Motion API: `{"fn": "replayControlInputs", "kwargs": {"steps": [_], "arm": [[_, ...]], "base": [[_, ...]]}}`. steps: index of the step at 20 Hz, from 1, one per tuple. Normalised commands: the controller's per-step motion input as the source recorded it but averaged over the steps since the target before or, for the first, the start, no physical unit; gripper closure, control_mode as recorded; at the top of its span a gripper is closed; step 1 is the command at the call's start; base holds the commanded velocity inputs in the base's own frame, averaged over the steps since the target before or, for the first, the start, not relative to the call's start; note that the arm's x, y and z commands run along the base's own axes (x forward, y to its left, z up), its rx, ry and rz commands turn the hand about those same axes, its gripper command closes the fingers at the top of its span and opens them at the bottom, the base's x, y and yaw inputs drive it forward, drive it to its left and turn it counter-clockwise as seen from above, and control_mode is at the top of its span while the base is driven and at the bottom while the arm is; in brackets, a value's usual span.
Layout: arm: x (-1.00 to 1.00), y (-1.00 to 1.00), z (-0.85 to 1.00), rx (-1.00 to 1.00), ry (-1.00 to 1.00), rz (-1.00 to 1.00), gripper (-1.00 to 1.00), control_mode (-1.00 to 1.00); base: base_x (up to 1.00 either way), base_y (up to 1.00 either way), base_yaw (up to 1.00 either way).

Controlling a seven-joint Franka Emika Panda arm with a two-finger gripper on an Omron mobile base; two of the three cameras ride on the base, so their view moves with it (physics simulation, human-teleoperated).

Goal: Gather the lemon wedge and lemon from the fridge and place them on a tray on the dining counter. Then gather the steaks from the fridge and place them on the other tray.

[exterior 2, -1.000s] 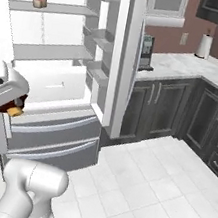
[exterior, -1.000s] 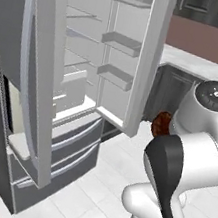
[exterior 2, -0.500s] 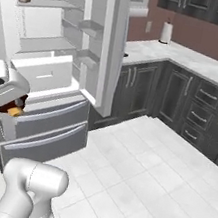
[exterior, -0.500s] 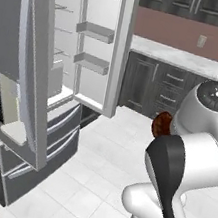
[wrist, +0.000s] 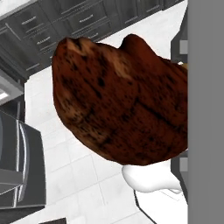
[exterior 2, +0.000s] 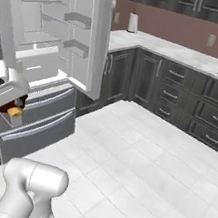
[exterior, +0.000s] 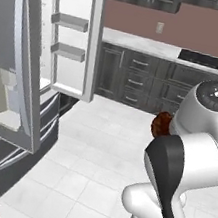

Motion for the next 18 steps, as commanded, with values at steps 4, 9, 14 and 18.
{"fn": "replayControlInputs", "kwargs": {"steps": [4,9,14,18], "arm": [[0.00,0.00,0.00,0.00,0.00,0.00,1.00,1.00],[0.00,0.00,0.00,0.00,0.00,0.00,1.00,1.00],[0.00,0.00,0.00,0.00,0.00,0.00,1.00,1.00],[0.00,0.00,0.00,0.00,0.00,0.00,1.00,1.00]], "base": [[-0.94,0.00,-0.34],[-1.00,-0.03,-0.26],[-0.83,-0.24,-0.19],[-0.59,-0.51,-0.11]]}}
